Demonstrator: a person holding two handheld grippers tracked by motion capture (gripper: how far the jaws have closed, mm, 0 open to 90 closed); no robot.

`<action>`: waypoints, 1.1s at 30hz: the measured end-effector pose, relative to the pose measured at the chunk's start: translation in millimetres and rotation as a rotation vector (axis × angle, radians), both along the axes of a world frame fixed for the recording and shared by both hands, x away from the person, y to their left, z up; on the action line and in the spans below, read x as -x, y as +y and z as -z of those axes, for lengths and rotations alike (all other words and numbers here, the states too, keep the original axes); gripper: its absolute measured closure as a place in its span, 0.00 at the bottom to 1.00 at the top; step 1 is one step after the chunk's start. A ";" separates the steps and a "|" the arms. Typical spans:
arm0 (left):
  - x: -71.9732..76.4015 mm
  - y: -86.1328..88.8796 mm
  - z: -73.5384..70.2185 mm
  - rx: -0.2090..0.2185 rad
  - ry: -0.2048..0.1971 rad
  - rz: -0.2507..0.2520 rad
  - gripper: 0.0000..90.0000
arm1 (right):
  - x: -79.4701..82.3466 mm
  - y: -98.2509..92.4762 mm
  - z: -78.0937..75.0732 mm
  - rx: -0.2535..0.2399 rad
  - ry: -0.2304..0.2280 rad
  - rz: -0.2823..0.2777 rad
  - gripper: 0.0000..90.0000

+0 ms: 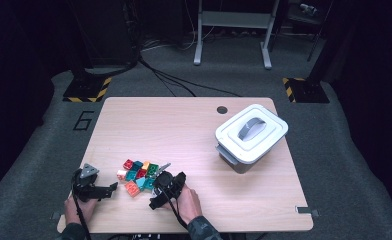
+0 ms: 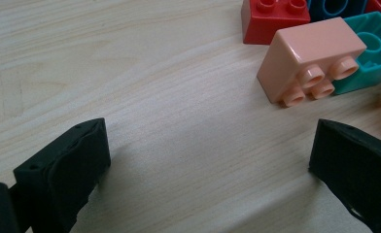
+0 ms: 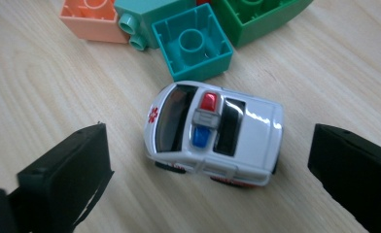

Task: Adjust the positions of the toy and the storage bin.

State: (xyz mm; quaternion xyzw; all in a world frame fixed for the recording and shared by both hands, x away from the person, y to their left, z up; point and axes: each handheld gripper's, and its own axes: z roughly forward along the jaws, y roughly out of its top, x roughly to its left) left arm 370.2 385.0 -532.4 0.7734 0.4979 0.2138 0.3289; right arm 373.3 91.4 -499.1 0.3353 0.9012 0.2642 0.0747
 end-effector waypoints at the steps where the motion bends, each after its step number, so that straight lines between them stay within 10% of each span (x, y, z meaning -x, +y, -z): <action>1: -0.1 0.1 0.0 0.000 -0.001 0.000 0.01 | 0.3 -2.9 -2.4 -0.011 0.004 0.003 0.00; 19: -0.1 0.2 -0.2 -0.005 -0.001 0.002 0.01 | -12.5 -78.2 -51.9 -0.107 -0.015 0.141 0.00; 33: -0.1 -0.5 0.0 0.004 -0.003 -0.004 0.01 | -31.7 -132.7 -116.7 -0.146 -0.152 0.320 0.00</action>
